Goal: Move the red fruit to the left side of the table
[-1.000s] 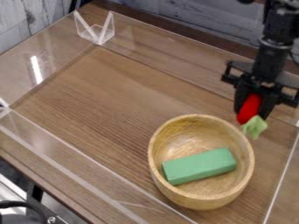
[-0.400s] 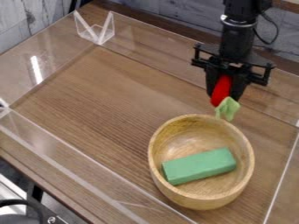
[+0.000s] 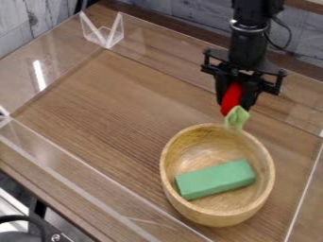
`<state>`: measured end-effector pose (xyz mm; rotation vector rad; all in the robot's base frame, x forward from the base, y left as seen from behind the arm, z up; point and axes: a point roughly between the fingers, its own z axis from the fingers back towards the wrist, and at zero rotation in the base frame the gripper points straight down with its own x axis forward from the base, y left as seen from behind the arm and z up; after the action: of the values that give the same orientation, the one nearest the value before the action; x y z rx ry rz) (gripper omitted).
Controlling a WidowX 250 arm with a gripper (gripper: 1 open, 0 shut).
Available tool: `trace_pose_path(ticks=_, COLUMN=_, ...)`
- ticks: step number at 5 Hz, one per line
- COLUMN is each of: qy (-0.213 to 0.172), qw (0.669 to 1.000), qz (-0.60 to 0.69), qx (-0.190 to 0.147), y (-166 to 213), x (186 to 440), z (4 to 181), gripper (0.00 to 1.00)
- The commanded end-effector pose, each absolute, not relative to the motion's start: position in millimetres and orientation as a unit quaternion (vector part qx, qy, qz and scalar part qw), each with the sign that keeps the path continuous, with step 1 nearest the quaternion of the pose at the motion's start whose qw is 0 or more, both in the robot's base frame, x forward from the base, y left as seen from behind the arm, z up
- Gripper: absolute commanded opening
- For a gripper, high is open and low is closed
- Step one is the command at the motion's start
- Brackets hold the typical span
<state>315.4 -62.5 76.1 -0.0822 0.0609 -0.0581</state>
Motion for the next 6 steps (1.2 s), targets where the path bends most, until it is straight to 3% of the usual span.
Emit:
trace_pose_path(ticks=1, qy=-0.013, qw=0.998, qz=-0.043, qx=-0.049, y=-57, x=325, z=109.5, gripper=0.00)
trace_pose_path(ticks=3, qy=-0.020, qw=0.998, qz=-0.016, qx=-0.051, y=-36, x=338, z=121.7, gripper=0.00)
trace_pose_path(ticks=5, qy=-0.022, qw=0.998, qz=0.027, qx=-0.054, y=-51, x=341, z=120.4, gripper=0.00)
trace_pose_path(ticks=6, qy=-0.029, qw=0.996, qz=0.073, qx=-0.046, y=-13, x=328, z=136.6, gripper=0.00)
